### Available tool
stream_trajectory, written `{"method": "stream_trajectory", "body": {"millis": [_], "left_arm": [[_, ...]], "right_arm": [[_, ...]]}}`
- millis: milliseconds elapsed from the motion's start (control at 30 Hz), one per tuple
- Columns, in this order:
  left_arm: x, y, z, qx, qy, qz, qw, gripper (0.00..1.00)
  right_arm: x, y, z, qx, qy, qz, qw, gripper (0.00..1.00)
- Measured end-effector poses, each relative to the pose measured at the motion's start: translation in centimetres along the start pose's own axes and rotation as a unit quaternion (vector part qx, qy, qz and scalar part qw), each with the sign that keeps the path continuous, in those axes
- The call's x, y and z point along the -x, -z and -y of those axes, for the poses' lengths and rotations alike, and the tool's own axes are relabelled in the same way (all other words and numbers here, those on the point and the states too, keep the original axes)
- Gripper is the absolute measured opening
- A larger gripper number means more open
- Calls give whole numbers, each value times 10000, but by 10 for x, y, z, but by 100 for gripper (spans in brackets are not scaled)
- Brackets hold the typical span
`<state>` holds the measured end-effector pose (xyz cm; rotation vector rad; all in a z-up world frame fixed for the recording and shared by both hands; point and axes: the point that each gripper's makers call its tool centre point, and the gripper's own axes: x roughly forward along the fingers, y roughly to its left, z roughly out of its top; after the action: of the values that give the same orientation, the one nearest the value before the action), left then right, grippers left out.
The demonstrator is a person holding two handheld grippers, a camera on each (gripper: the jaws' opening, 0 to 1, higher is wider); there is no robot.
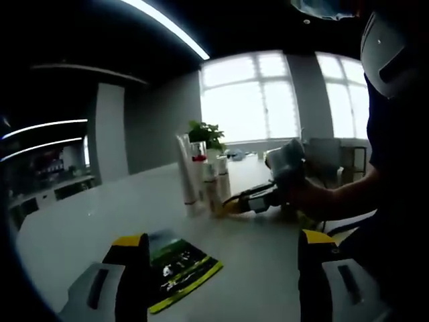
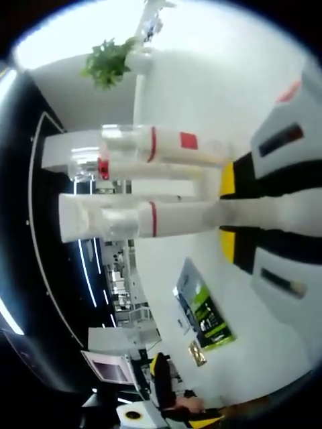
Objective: Arrange the skincare products in the storage area until every visible bottle or jar stands upright without overlapping.
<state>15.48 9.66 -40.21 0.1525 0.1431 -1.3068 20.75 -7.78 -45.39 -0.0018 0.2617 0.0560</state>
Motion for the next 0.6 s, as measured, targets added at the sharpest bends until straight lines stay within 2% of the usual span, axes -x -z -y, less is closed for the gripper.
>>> {"method": "stream_trajectory", "body": {"millis": [200,333,600], "left_arm": [[-1,-5,-4,-39,-76,30,10000,95],[-1,-14,-6,98,-46,182,9998,97],[-1,-17,-14,149,-161,96,9997,97]], "right_arm": [[0,-1,-1,18,-28,-6,10000,16],[-1,0,-3,-3,-73,-41,10000,17],[-4,1,-6,-31,-125,-81,9999,20]]}}
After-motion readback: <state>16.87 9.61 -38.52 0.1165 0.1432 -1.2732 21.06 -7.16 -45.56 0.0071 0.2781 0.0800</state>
